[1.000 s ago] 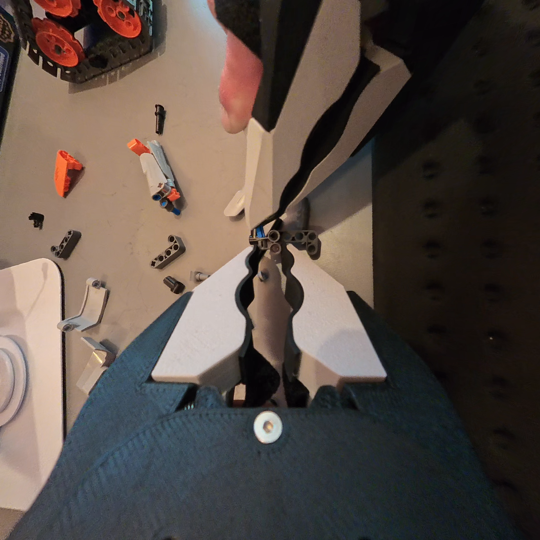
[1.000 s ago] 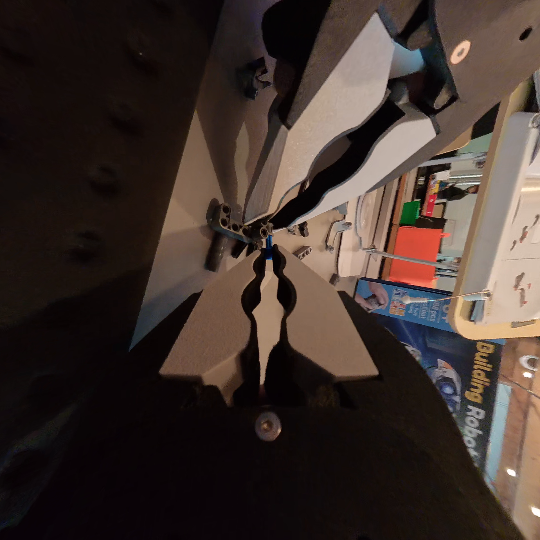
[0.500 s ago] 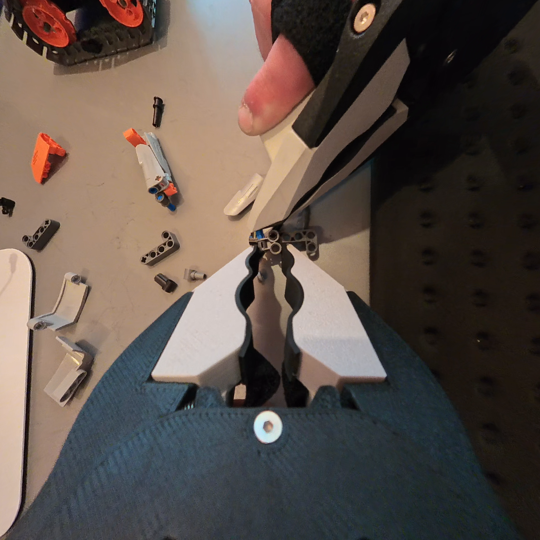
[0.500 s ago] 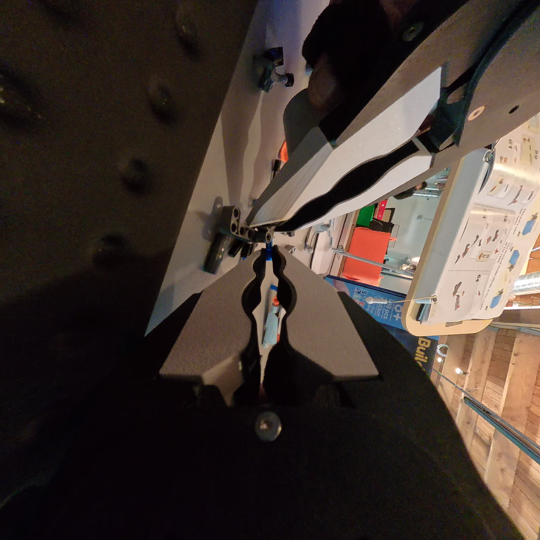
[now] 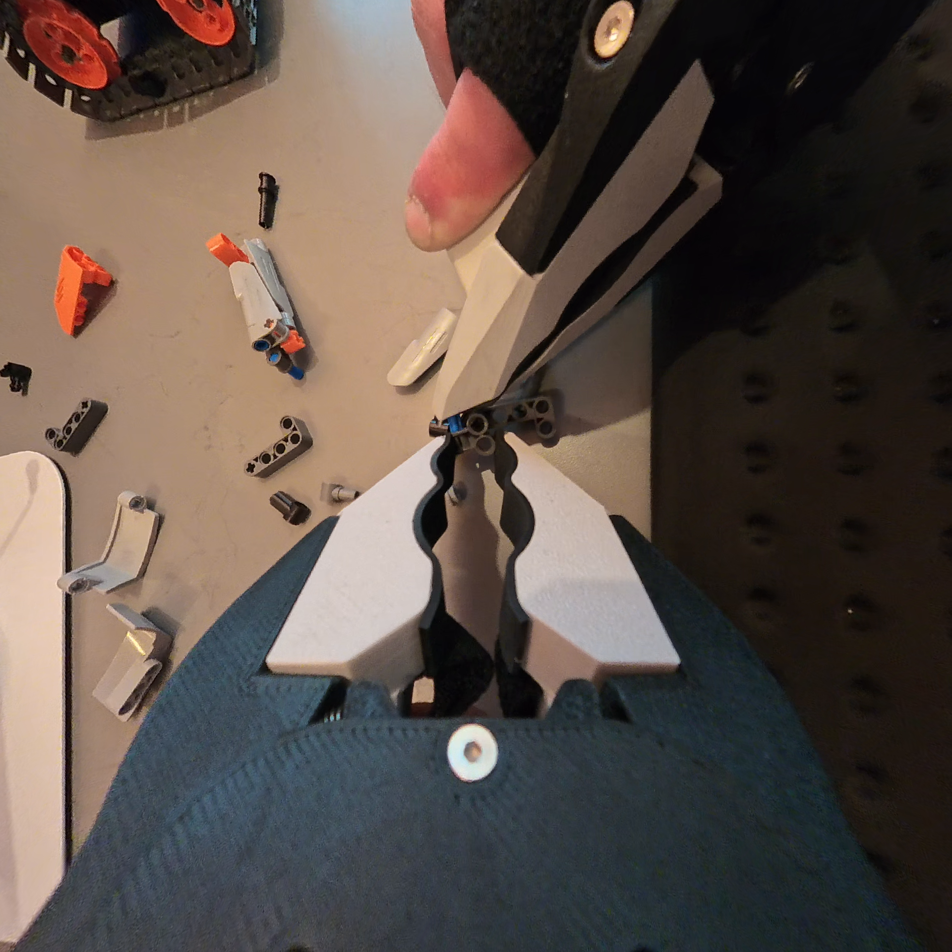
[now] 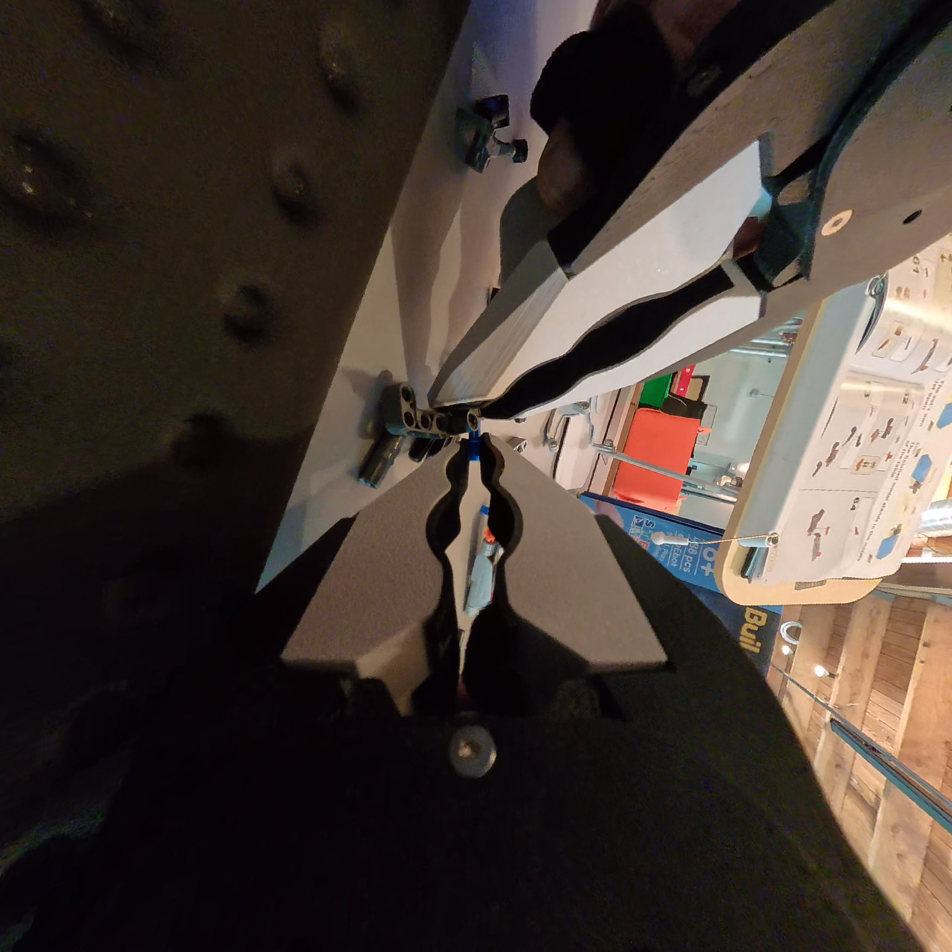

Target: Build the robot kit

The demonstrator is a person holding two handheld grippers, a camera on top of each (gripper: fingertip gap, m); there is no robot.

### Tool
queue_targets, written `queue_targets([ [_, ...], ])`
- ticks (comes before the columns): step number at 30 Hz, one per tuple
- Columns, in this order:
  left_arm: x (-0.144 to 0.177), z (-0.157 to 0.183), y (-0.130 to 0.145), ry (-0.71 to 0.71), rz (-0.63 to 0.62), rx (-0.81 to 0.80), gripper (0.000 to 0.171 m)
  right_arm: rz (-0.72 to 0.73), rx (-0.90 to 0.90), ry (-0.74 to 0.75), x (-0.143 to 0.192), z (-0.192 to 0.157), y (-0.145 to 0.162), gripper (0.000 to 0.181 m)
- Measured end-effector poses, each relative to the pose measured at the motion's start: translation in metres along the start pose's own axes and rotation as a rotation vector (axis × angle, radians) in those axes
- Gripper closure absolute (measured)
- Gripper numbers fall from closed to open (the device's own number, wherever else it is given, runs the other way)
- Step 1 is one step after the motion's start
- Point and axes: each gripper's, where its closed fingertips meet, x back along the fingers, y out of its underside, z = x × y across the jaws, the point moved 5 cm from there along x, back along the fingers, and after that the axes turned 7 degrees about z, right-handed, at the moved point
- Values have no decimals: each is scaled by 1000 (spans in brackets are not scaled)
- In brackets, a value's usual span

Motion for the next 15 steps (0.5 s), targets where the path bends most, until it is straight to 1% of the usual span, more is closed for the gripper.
queue_targets([
  [10, -3, 1, -1, -2, -27, -41, 160, 39, 60, -49, 0, 0, 1, 181],
  [15, -3, 0, 0, -2, -27, -37, 160, 69, 73, -83, -1, 1, 2, 181],
])
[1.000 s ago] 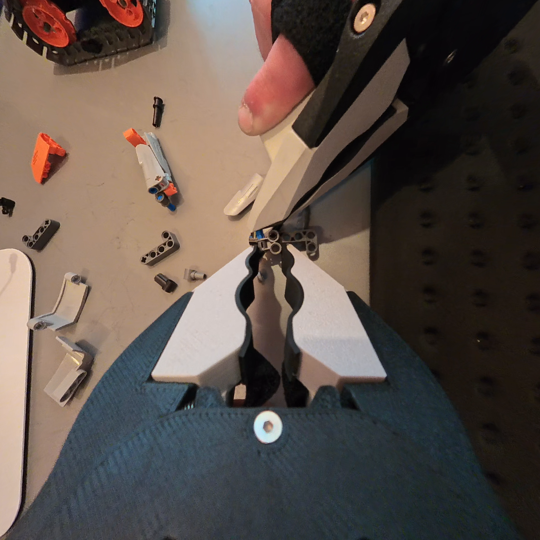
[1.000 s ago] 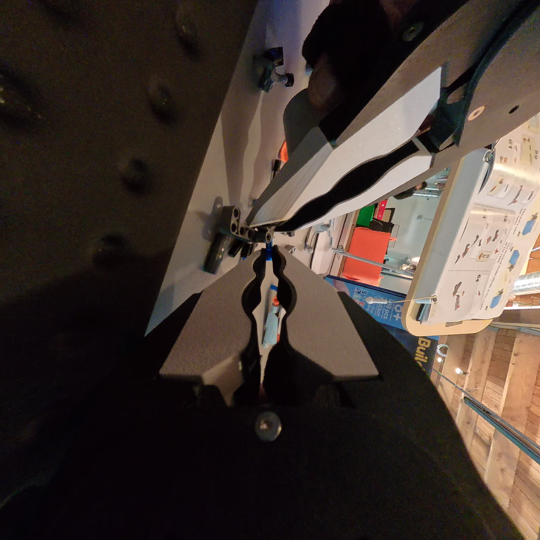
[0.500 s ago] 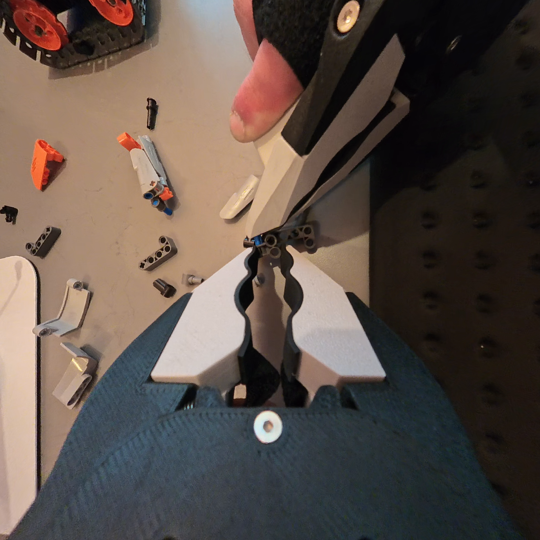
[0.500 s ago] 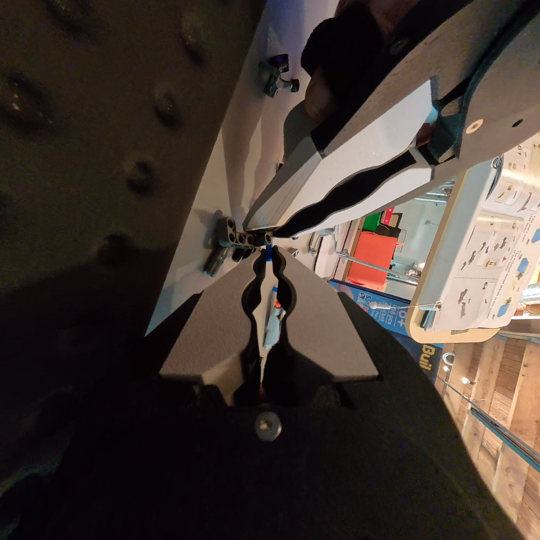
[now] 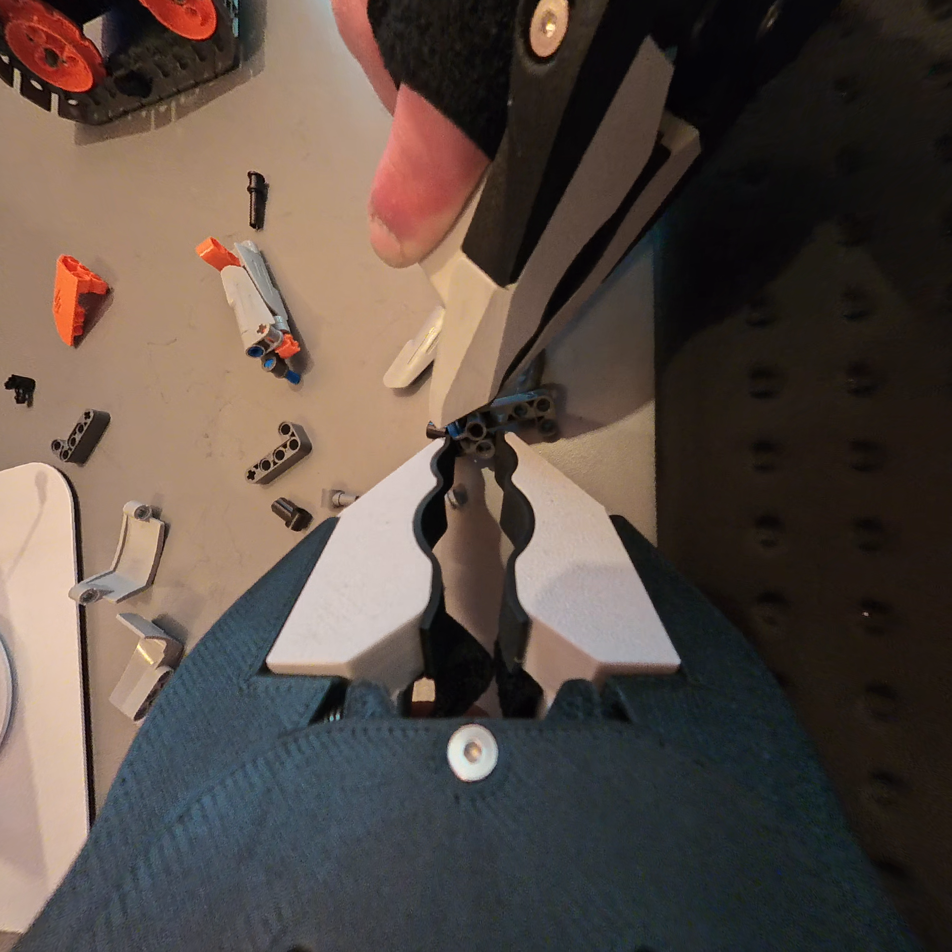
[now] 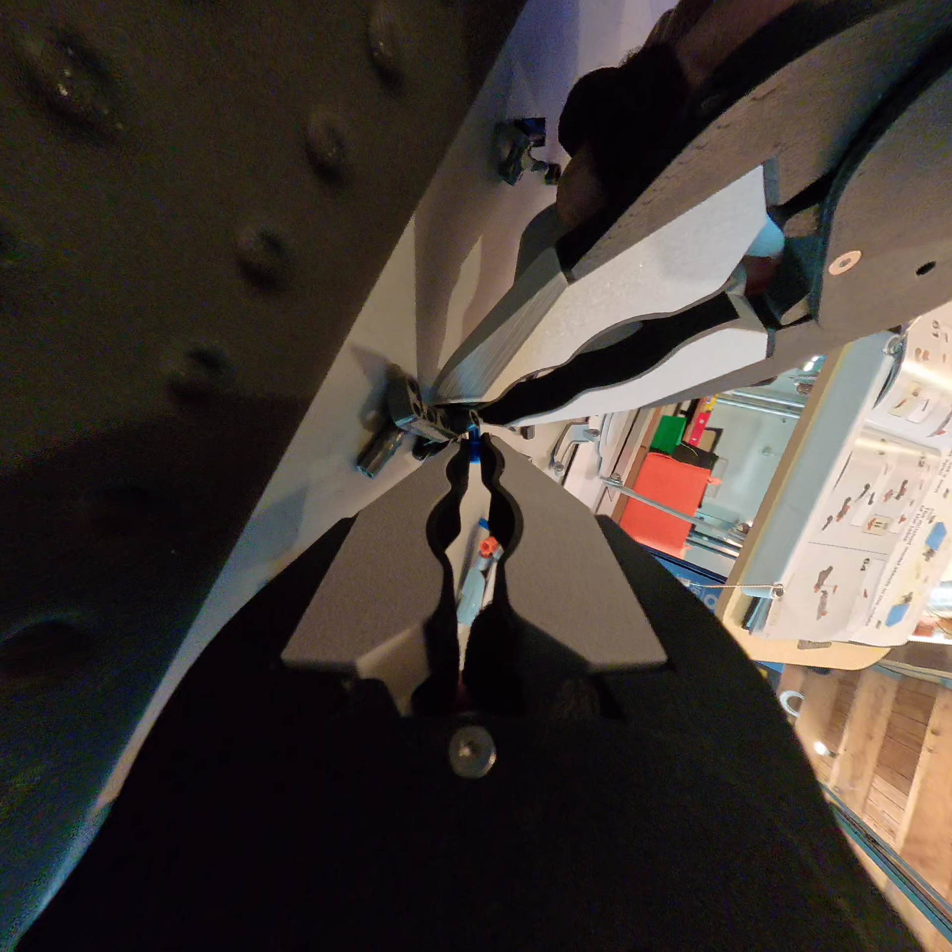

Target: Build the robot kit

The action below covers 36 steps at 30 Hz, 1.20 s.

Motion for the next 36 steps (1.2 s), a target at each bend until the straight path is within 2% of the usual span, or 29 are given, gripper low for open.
queue_targets([
  [9, -2, 0, -1, 5, -12, -24, 160, 28, 53, -78, 0, 2, 1, 181],
  [20, -2, -2, 0, -9, 18, 23, 158, 66, -128, -104, 0, 4, 8, 177],
  [22, -2, -2, -1, -12, 26, 29, 158, 71, -160, -110, 2, 5, 11, 170],
  [27, -1, -3, 0, -28, 16, 9, 158, 134, -379, -178, 13, 6, 20, 166],
  [32, -2, -2, -3, -42, 1, -27, 158, 262, -650, -221, 14, 12, 24, 176],
  [36, -3, -1, -3, -45, 0, -34, 158, 320, -744, -273, 12, 12, 26, 179],
])
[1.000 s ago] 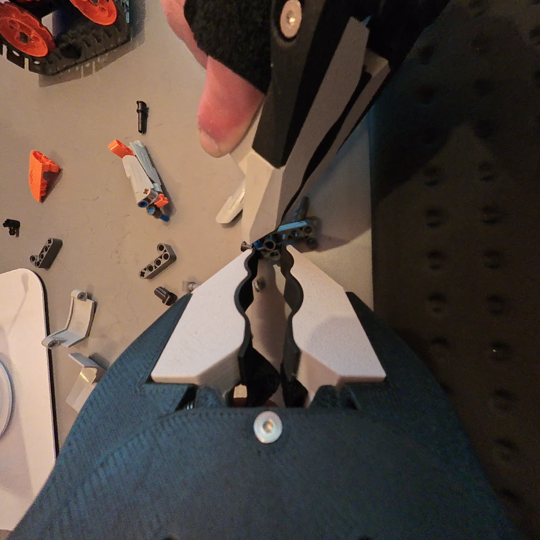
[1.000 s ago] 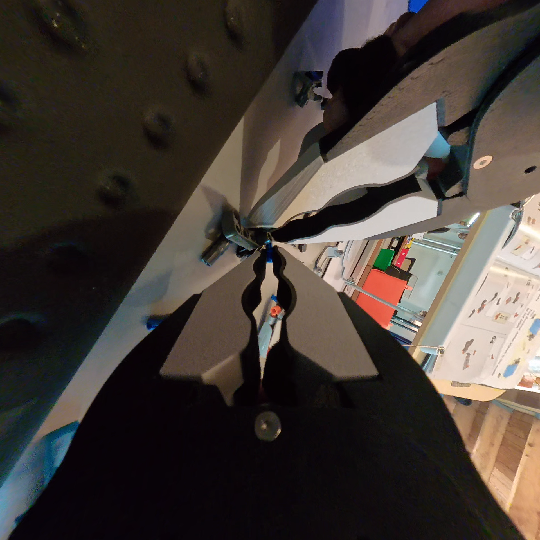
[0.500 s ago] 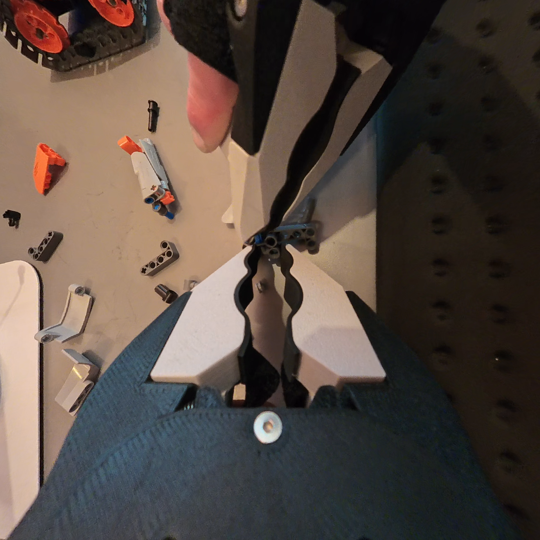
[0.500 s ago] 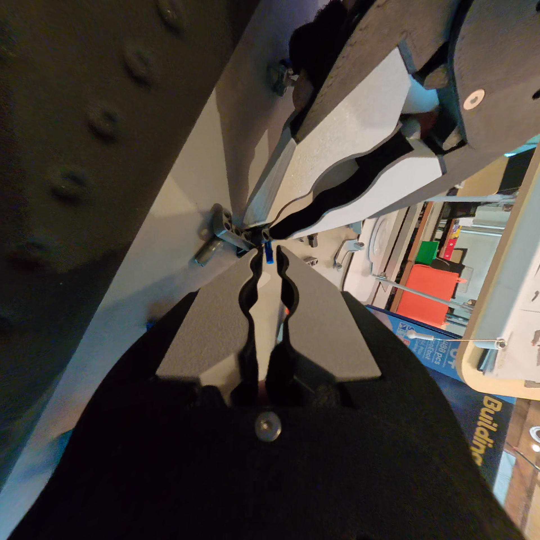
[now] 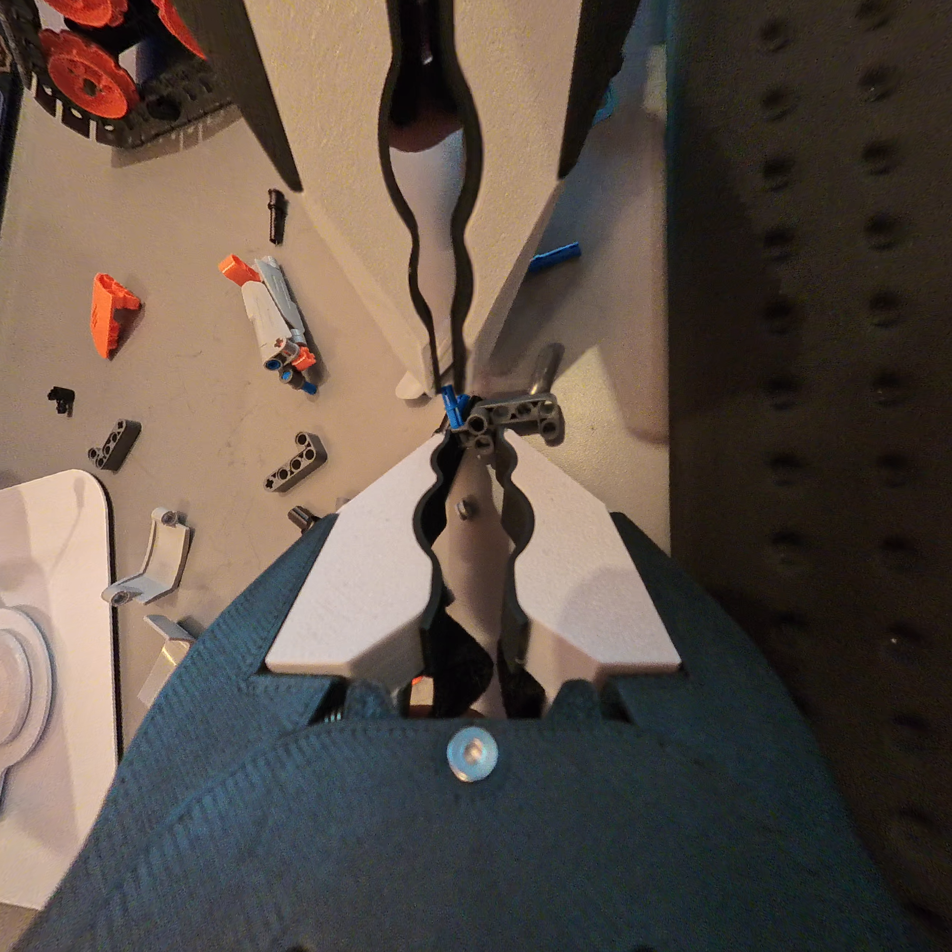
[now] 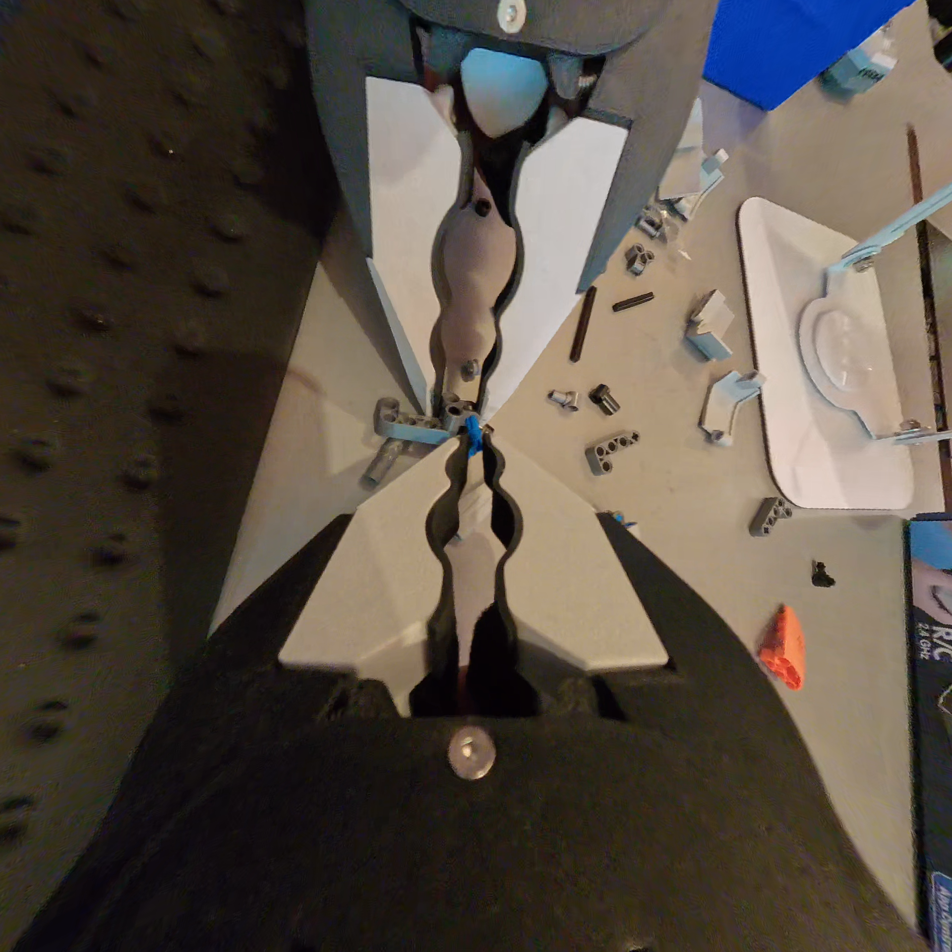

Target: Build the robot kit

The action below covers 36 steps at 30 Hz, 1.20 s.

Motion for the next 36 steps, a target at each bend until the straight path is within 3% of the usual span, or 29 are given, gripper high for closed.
queue_targets([
  [12, -1, 0, -2, -14, 7, -18, 158, 91, -110, -34, 9, 6, -3, 178],
  [15, -1, 1, -2, -12, 7, -20, 158, 60, -114, -67, 5, 1, 2, 172],
  [18, -1, 1, -3, -11, 9, -24, 159, 60, -111, -57, 3, 2, 3, 179],
  [36, -5, 2, -1, -50, 11, -84, 160, 72, -156, -91, 0, 4, 2, 181],
])
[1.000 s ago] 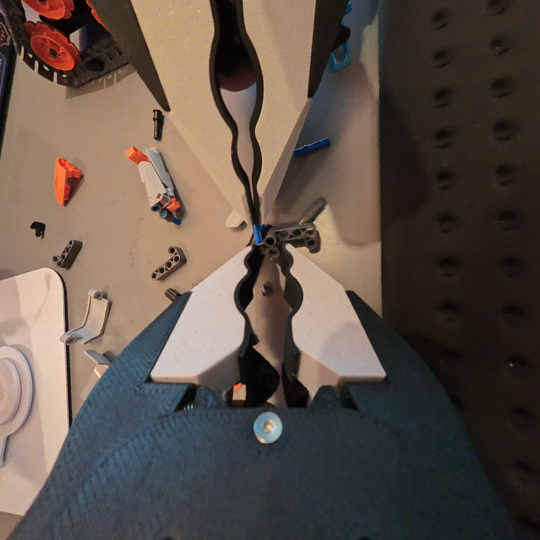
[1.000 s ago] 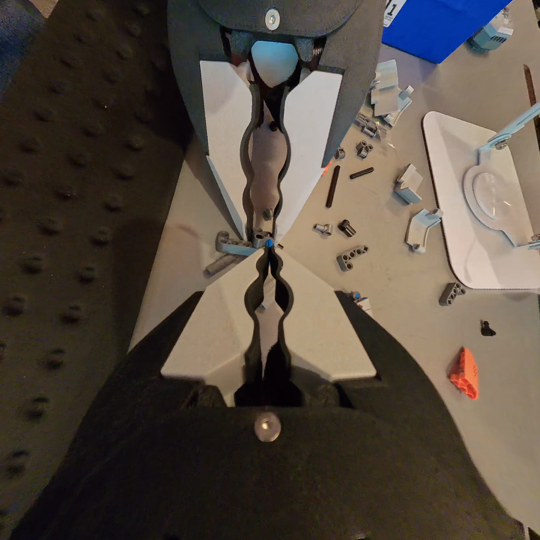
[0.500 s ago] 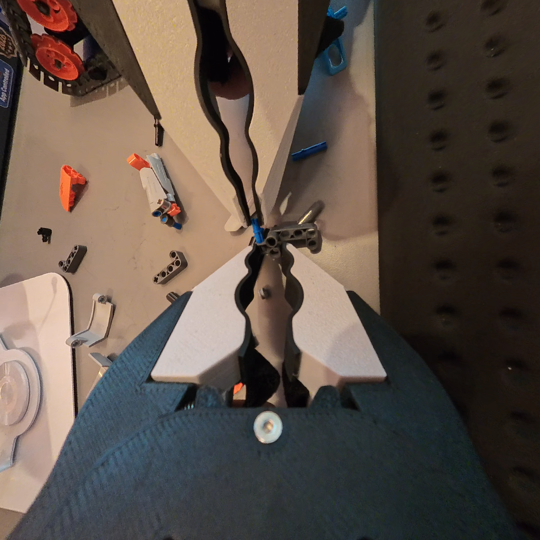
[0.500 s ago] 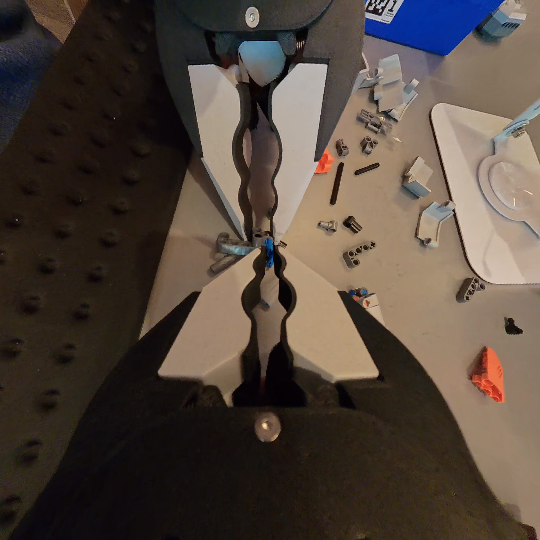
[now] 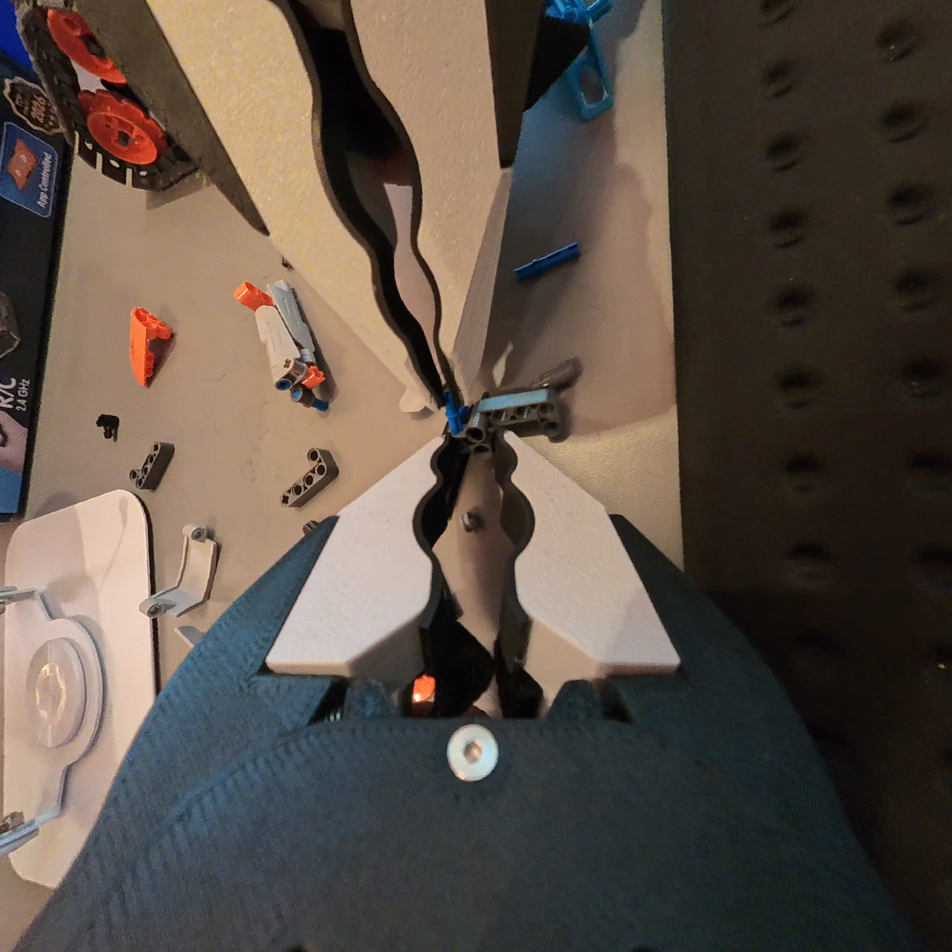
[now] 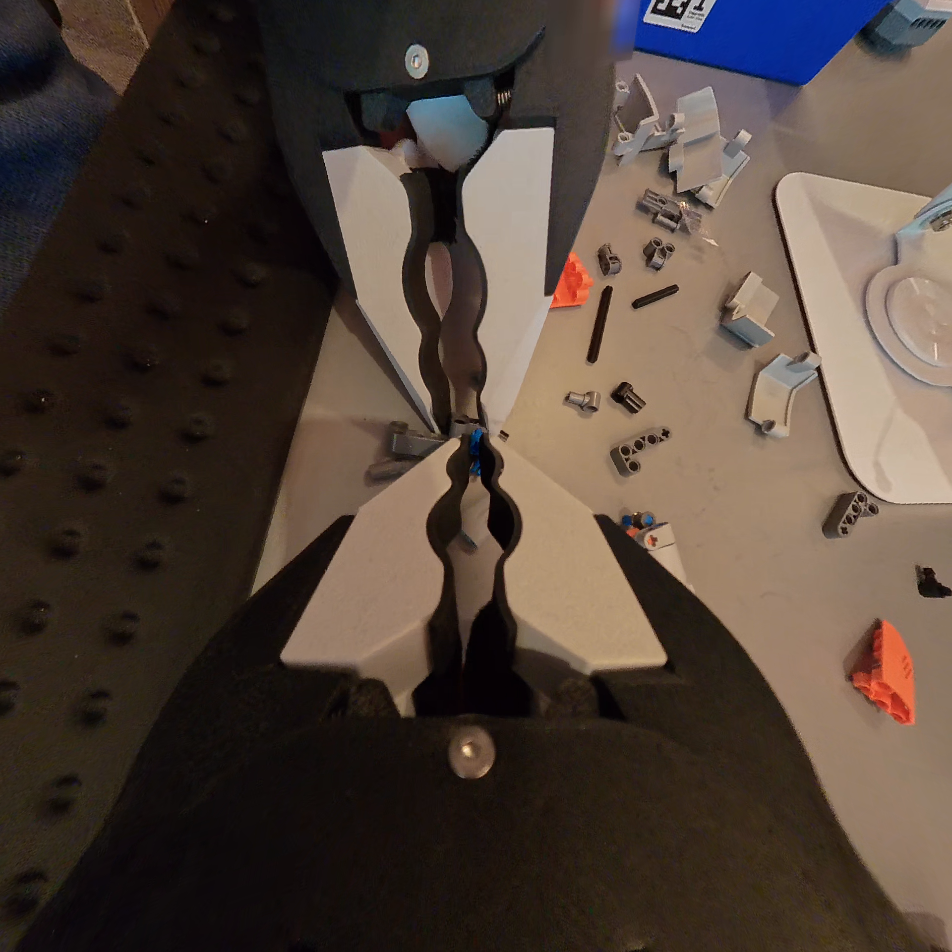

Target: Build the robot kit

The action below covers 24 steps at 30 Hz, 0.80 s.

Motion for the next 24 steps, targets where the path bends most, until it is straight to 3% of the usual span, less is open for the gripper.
queue_targets([
  [11, -2, 0, -1, -7, 8, -23, 160, 27, -85, -118, 0, 8, -2, 181],
  [24, -2, 0, 0, 6, 27, 0, 160, 44, -85, -121, 1, 8, 7, 180],
])
